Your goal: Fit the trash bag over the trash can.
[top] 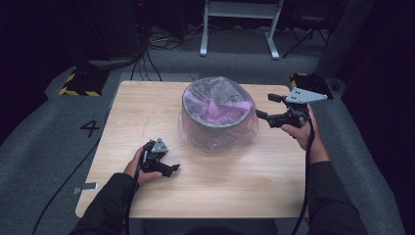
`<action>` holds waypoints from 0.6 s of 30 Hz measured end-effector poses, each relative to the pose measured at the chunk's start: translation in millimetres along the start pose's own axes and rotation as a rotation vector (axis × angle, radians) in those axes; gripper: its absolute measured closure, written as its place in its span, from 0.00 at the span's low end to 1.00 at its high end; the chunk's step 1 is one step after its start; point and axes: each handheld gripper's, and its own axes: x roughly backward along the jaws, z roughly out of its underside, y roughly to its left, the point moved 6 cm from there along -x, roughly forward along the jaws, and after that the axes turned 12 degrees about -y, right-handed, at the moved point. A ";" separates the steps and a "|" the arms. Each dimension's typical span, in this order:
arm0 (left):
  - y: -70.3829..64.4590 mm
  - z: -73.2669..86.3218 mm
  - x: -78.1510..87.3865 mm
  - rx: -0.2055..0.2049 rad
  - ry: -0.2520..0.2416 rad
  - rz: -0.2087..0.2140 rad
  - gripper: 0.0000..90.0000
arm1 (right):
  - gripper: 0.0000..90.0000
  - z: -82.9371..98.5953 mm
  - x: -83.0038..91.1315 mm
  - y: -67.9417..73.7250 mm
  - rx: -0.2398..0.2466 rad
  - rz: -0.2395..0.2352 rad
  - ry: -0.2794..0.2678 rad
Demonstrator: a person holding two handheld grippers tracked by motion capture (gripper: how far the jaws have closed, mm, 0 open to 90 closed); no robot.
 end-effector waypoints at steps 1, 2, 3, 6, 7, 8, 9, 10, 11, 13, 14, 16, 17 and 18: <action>0.4 -0.2 -0.1 -0.001 0.000 -0.003 0.12 | 0.23 -0.9 -0.5 0.4 0.003 -0.002 -0.002; 0.3 -0.2 -0.1 -0.001 0.002 -0.005 0.12 | 0.23 -2.5 -1.5 1.0 0.002 0.000 -0.003; 0.5 -0.3 -0.2 -0.001 0.002 -0.007 0.12 | 0.23 -3.8 -2.0 1.2 0.005 0.002 -0.003; 0.8 -0.5 -0.5 0.001 0.000 -0.012 0.13 | 0.23 -9.7 -4.3 3.5 0.005 -0.002 -0.016; 0.5 -0.6 -0.6 0.003 0.000 -0.011 0.12 | 0.24 -12.0 -5.7 4.8 0.005 -0.007 -0.018; 0.7 -0.7 -0.7 0.000 -0.001 -0.013 0.12 | 0.24 -14.2 -7.4 6.5 0.010 -0.012 -0.018; 0.8 -0.7 -0.8 -0.001 -0.001 -0.011 0.12 | 0.24 -17.5 -10.4 8.9 0.016 -0.013 -0.019; 1.2 -0.5 -0.7 -0.003 -0.001 -0.012 0.12 | 0.24 -19.6 -12.7 10.7 0.018 -0.018 -0.018; 1.1 -0.5 -0.7 -0.003 -0.001 -0.012 0.12 | 0.25 -23.3 -16.9 14.5 0.024 -0.032 -0.019; 1.0 -0.5 -0.7 -0.002 -0.001 -0.012 0.12 | 0.27 -27.7 -23.6 20.0 0.045 -0.043 -0.015; 1.1 -0.5 -0.4 -0.003 0.003 -0.010 0.12 | 0.28 -29.7 -27.8 22.5 0.052 -0.048 -0.012; 1.1 -0.5 -0.6 -0.003 0.000 -0.012 0.12 | 0.30 -32.5 -36.4 26.8 0.054 -0.063 -0.006; 1.1 -0.5 -0.5 -0.002 0.002 -0.010 0.12 | 0.31 -33.3 -40.7 28.0 0.062 -0.062 0.001; 1.1 -0.5 -0.7 -0.002 -0.001 -0.012 0.12 | 0.33 -34.0 -44.4 29.5 0.060 -0.070 0.006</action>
